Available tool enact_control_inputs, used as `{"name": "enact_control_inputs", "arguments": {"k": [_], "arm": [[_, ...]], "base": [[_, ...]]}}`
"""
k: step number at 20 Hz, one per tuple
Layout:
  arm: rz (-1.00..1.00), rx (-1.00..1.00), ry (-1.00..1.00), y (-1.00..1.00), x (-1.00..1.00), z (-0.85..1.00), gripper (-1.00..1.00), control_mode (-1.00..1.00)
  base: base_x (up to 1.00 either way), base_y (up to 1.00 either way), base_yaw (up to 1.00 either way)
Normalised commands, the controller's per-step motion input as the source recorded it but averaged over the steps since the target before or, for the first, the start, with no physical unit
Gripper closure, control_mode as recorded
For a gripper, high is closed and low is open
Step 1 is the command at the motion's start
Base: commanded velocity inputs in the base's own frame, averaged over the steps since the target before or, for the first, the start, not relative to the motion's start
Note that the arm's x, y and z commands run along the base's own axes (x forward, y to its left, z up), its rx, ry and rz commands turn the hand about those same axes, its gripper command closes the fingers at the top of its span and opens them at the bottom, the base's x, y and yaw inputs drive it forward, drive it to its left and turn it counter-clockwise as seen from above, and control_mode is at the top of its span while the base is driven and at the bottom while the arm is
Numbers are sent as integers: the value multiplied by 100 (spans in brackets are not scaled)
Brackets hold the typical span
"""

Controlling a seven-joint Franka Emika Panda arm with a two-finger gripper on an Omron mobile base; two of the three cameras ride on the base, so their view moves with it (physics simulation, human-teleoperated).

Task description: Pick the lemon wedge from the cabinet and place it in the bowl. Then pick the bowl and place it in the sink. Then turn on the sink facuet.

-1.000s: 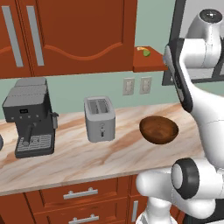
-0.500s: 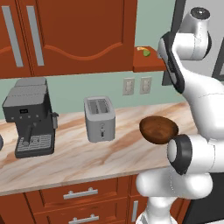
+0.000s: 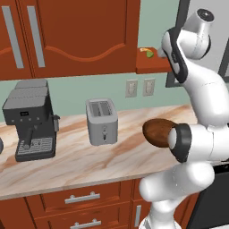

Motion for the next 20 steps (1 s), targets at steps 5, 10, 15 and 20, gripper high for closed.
{"name": "enact_control_inputs", "arguments": {"k": [5, 10, 15, 20], "arm": [[10, 0, 0, 2, 59, -1, -100, -100], [1, 0, 0, 10, 31, 0, -100, -100], [0, 0, 0, 19, 14, 1, -100, -100], [0, 0, 0, 31, 18, 0, -100, -100]], "base": [[0, 0, 0], [0, 0, 0], [0, 0, 0], [0, 0, 0]]}}
